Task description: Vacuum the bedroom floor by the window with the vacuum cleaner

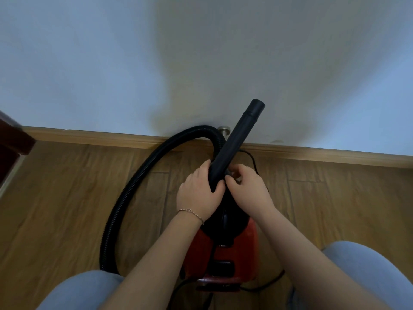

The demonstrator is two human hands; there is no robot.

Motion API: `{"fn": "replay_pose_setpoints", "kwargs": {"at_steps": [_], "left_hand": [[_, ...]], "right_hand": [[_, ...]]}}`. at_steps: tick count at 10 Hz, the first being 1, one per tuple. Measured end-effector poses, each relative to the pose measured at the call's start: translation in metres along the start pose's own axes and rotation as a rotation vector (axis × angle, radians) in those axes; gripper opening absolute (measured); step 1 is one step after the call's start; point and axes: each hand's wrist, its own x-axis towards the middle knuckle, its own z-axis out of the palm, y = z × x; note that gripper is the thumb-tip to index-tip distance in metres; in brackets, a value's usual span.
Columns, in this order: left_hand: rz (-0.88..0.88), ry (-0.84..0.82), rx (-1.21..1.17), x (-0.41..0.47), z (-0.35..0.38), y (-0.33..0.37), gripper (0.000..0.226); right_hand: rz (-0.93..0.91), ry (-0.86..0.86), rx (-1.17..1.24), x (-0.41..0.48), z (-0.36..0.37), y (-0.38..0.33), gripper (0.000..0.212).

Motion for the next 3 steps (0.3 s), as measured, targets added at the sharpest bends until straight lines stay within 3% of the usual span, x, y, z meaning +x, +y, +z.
{"fn": "replay_pose_setpoints", "kwargs": {"at_steps": [2,3], "left_hand": [[0.127,-0.002,0.325,-0.008,-0.044,-0.005,0.065],[0.161,-0.032,0.451,-0.021,-0.081,0.018,0.067]], "right_hand": [[-0.262,-0.016,-0.654,-0.021,-0.039,-0.004,0.041],[-0.273,-0.107,-0.761,-0.04,-0.072,-0.03,0.05]]}}
